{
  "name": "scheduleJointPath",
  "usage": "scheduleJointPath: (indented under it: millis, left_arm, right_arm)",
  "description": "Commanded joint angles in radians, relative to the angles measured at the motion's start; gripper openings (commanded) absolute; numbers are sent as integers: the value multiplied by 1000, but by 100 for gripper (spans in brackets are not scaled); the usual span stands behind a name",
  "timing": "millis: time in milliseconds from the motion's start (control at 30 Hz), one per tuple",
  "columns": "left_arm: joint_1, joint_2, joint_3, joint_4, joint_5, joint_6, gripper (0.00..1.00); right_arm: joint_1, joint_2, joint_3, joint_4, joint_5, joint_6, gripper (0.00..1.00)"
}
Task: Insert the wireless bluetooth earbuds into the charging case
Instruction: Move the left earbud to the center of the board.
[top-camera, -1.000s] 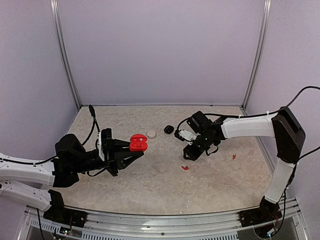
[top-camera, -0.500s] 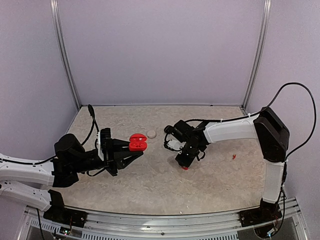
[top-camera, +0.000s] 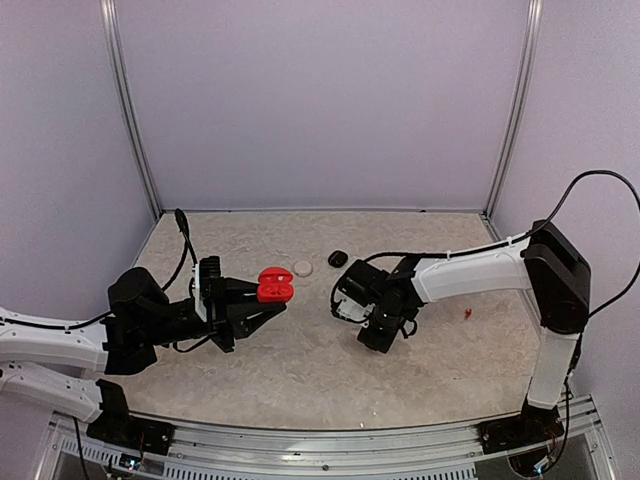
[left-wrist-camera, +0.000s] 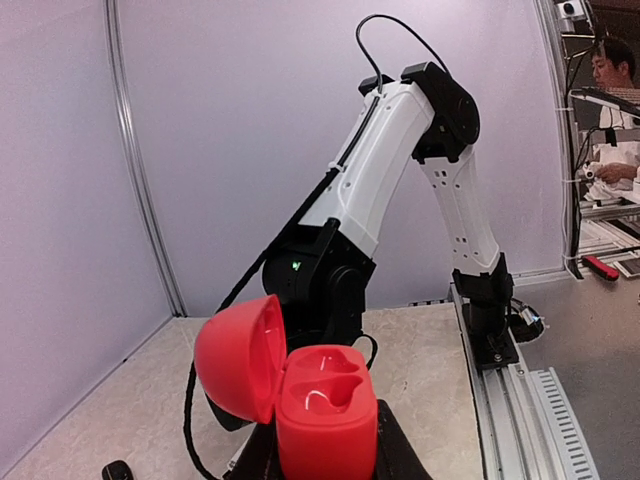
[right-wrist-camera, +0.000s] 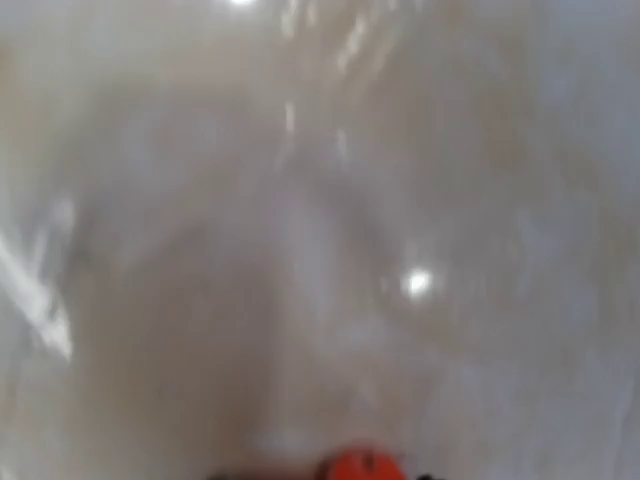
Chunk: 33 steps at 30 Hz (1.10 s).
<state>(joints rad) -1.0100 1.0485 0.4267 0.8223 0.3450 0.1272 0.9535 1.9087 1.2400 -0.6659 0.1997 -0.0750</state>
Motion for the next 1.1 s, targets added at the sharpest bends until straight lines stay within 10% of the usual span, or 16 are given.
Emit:
scheduleJointPath:
  millis: [0, 667, 1067]
  left_arm:
    - [2, 2, -2, 32, 19, -8, 6]
    - [8, -6, -8, 33, 13, -8, 6]
    - [11, -8, -16, 37, 7, -15, 6]
  right_arm:
    - [7, -17, -74, -107, 60, 32, 45]
    - [-195, -179, -58, 21, -454, 199, 50]
    - [-194, -98, -95, 72, -455, 234, 49]
